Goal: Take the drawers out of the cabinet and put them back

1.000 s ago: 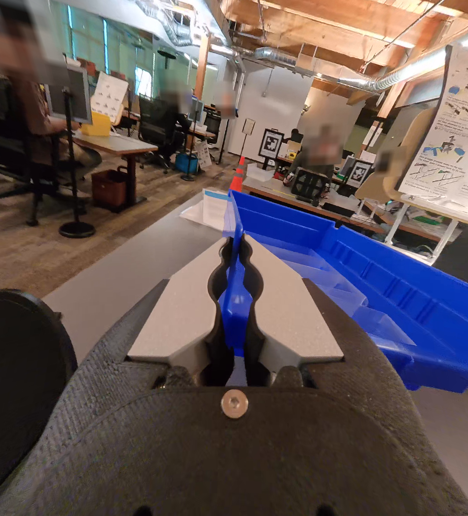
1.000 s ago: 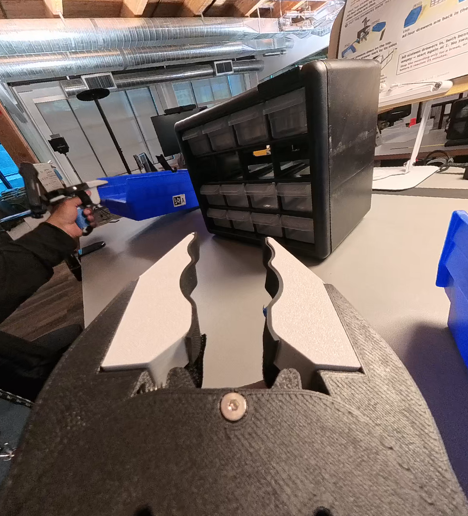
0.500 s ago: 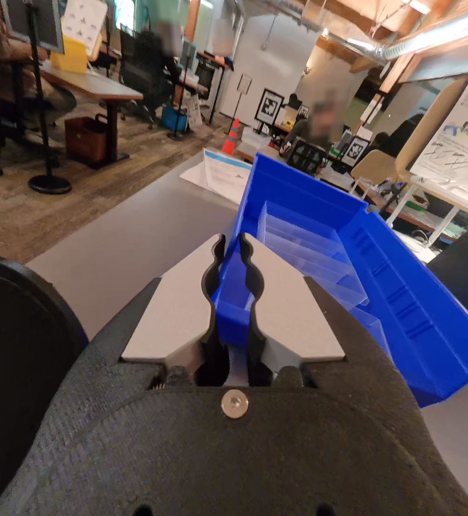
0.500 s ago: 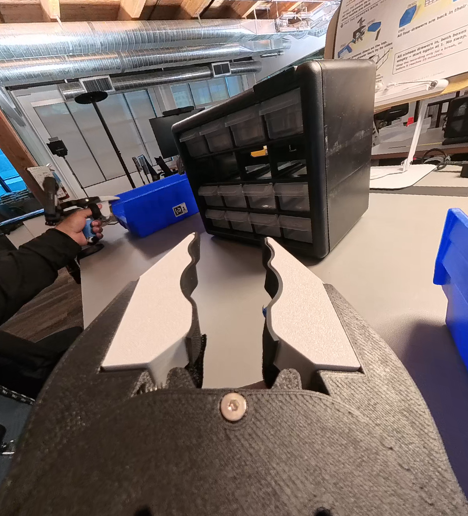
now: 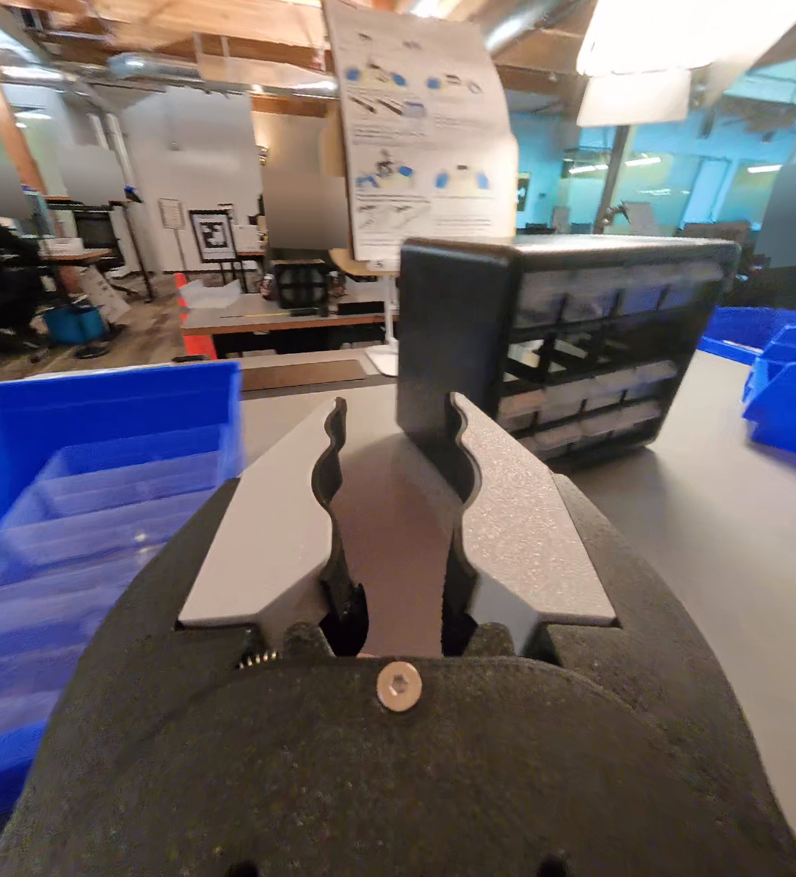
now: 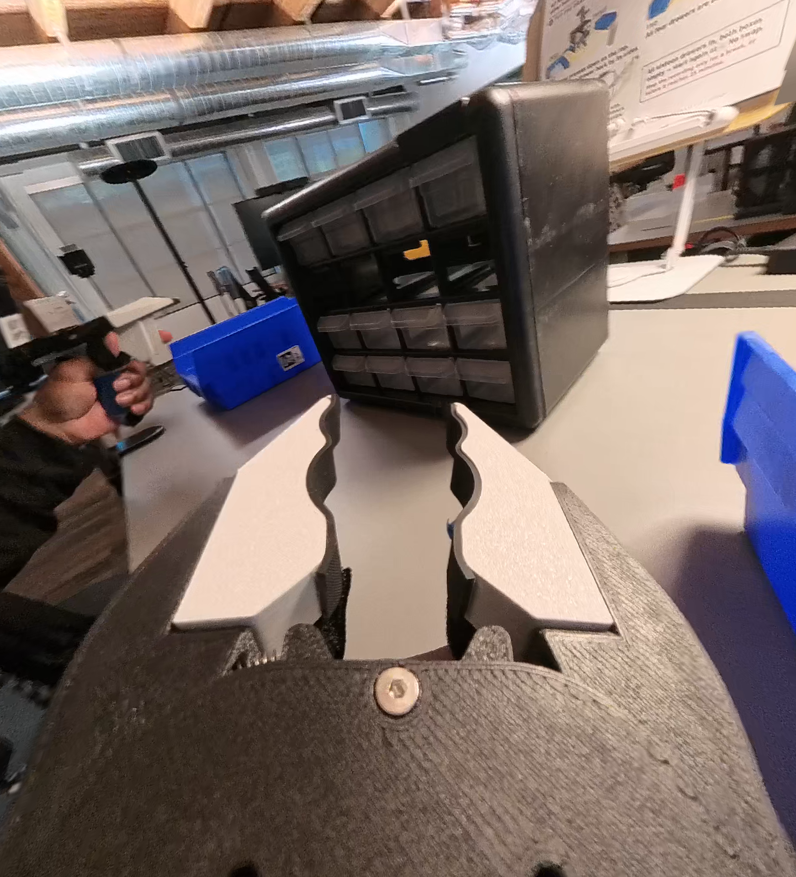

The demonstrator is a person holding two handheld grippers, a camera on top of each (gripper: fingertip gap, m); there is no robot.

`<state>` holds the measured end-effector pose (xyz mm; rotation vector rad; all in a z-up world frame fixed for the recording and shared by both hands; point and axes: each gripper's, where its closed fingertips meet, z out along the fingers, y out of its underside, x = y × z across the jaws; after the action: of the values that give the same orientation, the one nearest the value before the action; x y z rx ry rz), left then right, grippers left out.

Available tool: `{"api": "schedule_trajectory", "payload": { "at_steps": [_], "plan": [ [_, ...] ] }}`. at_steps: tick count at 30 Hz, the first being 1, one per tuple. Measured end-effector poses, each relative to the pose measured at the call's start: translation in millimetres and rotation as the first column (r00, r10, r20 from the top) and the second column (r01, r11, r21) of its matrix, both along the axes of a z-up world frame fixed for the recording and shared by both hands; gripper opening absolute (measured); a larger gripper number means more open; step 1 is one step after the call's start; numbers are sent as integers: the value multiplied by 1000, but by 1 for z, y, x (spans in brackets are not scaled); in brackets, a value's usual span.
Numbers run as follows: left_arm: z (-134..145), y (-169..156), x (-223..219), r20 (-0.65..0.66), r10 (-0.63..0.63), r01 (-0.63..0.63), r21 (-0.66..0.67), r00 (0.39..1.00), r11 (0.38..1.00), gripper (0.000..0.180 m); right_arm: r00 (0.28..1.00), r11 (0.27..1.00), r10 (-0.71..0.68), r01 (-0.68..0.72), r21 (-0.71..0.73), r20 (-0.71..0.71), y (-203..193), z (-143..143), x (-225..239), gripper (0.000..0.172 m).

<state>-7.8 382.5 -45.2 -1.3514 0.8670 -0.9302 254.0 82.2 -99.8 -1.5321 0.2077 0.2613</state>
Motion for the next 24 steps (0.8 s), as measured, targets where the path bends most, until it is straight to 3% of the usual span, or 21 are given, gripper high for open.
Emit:
{"api": "schedule_trajectory", "payload": {
  "at_steps": [2, 7, 11, 15, 20, 24],
  "plan": [
    [-7, -13, 41, -12, -33, 33, 12, 999, 999, 41, 996, 995, -93, 94, -29, 17, 7, -3, 14, 47],
    [-34, -9, 120, -47, -29, 28, -30, 998, 999, 50, 949, 946, -290, 303, -112, 124, 33, 5, 45, 52],
    [-39, -13, 147, -55, -52, 49, -47, 997, 998, 56, 949, 944, -279, 300, -141, 147, 67, 19, 58, 64],
    [-31, -15, 160, -104, -54, 58, 37, 993, 998, 52, 953, 942, -230, 269, -201, 195, 105, 14, 65, 77],
    [-31, -4, 177, -169, -76, 88, 68, 983, 994, 39, 951, 935, -208, 263, -240, 229, 141, 0, 75, 69],
    [-31, 8, 185, -149, -154, 166, 73, 977, 983, 40, 939, 940, -225, 279, -197, 260, 142, 0, 71, 63]
  ]
}}
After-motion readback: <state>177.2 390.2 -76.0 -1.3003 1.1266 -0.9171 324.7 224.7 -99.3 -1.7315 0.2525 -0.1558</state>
